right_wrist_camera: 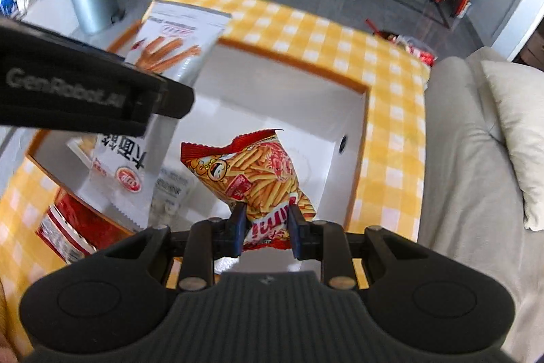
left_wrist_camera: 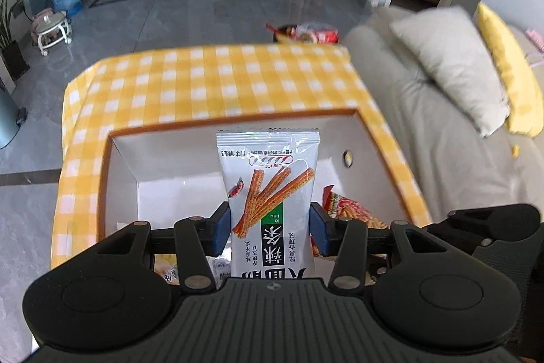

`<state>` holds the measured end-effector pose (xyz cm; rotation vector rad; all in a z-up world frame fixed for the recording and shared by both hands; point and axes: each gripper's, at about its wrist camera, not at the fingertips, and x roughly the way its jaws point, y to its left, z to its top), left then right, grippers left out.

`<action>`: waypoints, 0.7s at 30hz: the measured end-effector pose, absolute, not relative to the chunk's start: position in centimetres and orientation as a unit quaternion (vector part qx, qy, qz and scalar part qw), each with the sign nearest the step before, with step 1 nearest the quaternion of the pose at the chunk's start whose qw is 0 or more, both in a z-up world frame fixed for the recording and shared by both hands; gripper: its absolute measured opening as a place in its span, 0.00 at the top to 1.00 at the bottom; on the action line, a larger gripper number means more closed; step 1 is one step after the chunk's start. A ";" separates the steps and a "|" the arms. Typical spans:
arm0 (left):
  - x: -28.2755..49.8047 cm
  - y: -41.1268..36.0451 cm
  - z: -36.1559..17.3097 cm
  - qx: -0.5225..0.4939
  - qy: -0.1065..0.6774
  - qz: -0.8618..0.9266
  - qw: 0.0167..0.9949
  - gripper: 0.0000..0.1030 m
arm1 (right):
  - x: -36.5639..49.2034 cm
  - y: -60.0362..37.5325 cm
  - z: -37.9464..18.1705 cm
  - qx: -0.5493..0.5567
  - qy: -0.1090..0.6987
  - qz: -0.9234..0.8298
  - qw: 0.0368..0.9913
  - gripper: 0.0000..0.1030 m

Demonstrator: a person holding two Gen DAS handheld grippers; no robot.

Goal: Organize snacks
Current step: 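Lift both packets over the box and open both tools to release them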

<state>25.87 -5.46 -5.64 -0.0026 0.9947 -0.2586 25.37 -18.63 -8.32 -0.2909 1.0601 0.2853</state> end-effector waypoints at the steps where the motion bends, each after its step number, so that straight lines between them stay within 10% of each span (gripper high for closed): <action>1: 26.1 -5.6 -6.3 0.002 0.483 -0.122 0.867 0.48 | 25.6 -18.6 -8.7 -0.142 0.508 0.136 0.838 0.78; 21: 28.3 -6.0 -11.7 -0.014 0.563 -0.118 0.818 0.47 | 28.0 -18.6 -12.0 -0.142 0.578 0.152 0.789 0.78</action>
